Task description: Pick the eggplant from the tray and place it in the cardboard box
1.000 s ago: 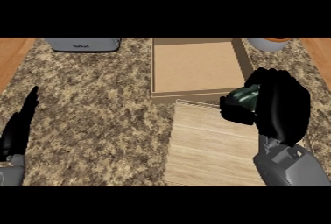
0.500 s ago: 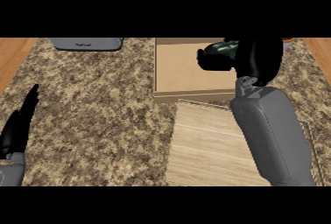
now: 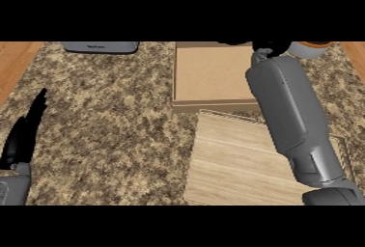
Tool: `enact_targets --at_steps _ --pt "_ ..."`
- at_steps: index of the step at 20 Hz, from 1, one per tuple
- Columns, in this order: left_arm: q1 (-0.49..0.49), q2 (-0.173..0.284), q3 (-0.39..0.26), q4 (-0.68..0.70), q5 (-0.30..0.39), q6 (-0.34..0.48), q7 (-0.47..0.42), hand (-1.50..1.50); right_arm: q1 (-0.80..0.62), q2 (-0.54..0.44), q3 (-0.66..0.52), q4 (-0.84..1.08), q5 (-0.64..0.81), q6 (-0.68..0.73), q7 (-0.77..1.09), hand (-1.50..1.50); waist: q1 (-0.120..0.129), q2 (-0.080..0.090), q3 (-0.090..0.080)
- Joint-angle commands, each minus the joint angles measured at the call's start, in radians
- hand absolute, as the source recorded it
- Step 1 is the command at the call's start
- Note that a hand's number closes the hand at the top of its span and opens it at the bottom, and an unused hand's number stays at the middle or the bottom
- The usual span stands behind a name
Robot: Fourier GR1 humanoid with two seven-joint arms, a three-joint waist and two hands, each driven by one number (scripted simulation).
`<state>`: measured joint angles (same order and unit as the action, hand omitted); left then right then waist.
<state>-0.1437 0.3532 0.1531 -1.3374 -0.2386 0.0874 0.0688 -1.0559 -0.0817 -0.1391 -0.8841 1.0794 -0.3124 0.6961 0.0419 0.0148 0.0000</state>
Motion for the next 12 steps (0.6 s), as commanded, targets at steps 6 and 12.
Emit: enact_targets --at_steps 6,12 --pt "-0.029 -0.019 -0.022 -0.033 -0.013 -0.001 0.039 0.0 -0.171 -0.057 -0.094 0.441 0.002 -0.142 -0.073 1.5 0.028 0.009 0.0" --pt "-0.053 0.0 -0.002 0.011 0.004 -0.026 -0.001 0.0 -0.159 -0.05 -0.226 0.528 -0.11 -0.272 -0.095 -1.5 0.044 0.023 0.001"
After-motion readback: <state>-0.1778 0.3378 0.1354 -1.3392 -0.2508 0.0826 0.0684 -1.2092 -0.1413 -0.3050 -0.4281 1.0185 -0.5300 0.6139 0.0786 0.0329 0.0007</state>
